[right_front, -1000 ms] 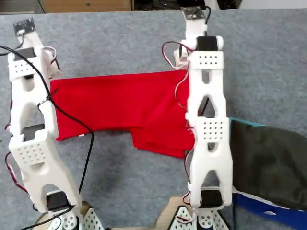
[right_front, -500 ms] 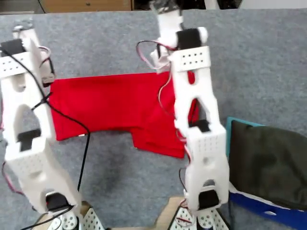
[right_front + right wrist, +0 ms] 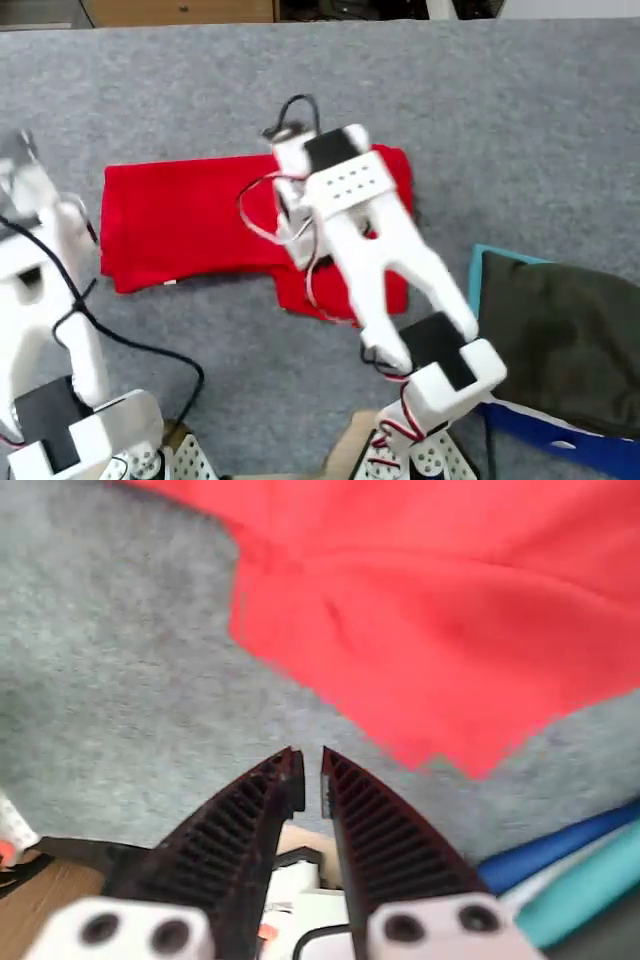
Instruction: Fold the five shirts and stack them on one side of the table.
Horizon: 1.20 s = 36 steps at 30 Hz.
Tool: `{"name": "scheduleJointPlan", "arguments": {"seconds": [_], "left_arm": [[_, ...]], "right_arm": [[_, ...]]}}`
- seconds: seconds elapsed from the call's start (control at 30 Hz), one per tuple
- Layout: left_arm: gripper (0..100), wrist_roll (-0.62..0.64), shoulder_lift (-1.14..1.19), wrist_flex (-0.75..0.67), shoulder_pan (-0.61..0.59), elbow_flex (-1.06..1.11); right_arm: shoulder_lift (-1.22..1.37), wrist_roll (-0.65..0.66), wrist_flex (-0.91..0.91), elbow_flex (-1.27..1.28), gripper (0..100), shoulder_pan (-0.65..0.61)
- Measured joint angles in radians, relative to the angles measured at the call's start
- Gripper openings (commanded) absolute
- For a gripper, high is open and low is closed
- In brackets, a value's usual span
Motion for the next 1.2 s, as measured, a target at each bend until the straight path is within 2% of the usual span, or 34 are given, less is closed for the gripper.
{"name": "scheduleJointPlan", "arguments": {"seconds": [0.07, 0.2, 0.47, 0.77, 0.97, 1.2], "left_arm": [[2, 0.018, -0.017, -0.155, -0.011, 0.118], [2, 0.044, -0.031, -0.241, -0.038, 0.144], [2, 0.054, -0.032, -0.259, -0.038, 0.147], [2, 0.054, -0.032, -0.259, -0.038, 0.147], [2, 0.054, -0.032, -0.259, -0.038, 0.147], [2, 0.054, -0.032, -0.259, -0.031, 0.147]], "right_arm": [[0.0, -0.038, -0.009, 0.009, 5.5, -0.064], [0.049, -0.092, -0.018, 0.009, 5.5, -0.14], [0.265, -0.124, -0.043, 0.009, 5.5, -0.137], [0.287, -0.124, -0.044, 0.009, 6.0, -0.117], [0.273, -0.124, -0.044, 0.006, 19.9, -0.106], [0.264, -0.095, -0.086, 0.006, 20.5, -0.106]]}}
